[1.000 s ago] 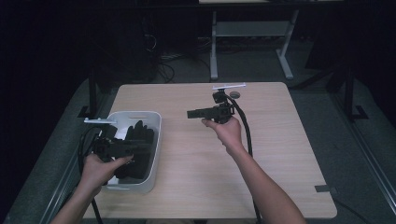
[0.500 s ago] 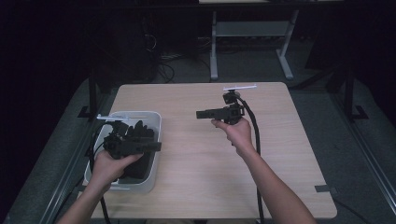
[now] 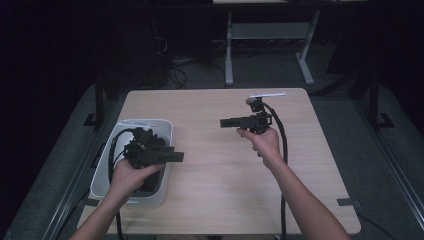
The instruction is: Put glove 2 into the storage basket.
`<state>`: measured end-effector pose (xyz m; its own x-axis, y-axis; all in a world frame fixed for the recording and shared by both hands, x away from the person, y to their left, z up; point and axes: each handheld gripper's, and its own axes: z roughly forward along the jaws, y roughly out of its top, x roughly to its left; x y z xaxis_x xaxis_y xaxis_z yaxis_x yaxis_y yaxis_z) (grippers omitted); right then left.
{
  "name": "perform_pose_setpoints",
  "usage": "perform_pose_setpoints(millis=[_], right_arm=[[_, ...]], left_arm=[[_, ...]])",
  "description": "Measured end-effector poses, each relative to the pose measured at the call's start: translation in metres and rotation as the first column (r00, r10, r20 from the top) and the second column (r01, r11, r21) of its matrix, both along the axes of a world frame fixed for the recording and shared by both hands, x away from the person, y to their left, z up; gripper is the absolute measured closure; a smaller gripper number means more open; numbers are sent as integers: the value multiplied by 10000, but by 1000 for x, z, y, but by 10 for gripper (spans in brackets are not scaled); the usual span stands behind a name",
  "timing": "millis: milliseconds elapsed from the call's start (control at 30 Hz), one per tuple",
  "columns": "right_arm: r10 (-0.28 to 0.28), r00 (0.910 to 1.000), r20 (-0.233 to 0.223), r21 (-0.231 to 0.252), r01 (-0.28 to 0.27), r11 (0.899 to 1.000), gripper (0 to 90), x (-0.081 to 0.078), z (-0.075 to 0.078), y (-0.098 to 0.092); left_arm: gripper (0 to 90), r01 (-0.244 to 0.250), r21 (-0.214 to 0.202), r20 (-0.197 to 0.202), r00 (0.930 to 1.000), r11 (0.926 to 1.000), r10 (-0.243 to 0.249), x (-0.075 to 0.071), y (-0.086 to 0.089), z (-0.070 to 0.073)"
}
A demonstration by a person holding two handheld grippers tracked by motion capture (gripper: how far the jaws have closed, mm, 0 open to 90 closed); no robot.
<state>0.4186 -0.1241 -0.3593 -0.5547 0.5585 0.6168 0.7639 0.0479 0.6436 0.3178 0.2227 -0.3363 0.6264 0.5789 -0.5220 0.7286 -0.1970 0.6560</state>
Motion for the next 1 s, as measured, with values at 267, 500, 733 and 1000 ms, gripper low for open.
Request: perform_pose_setpoints(millis=[267,500,733,1000], right_arm=[[-145,9999,54,111,145,9998,350,-3,-3,-19],[-322,9995,37,201,321,9993,341,-8,-3,-35],[-473,9989,-39,240,474,9986,338,-13,-6,-49],[-628,9980,-23,274,629,9976,338,-21,-8,-67]], left_arm=[[270,169,9,-17,9999,9999,-169,2,-14,-2],[270,225,77,68,9997,9997,-226,1,-21,-3],[270,327,77,86,9994,9994,-328,-1,-28,-4],[269,573,63,168,9982,9983,-574,-2,-40,-5]])
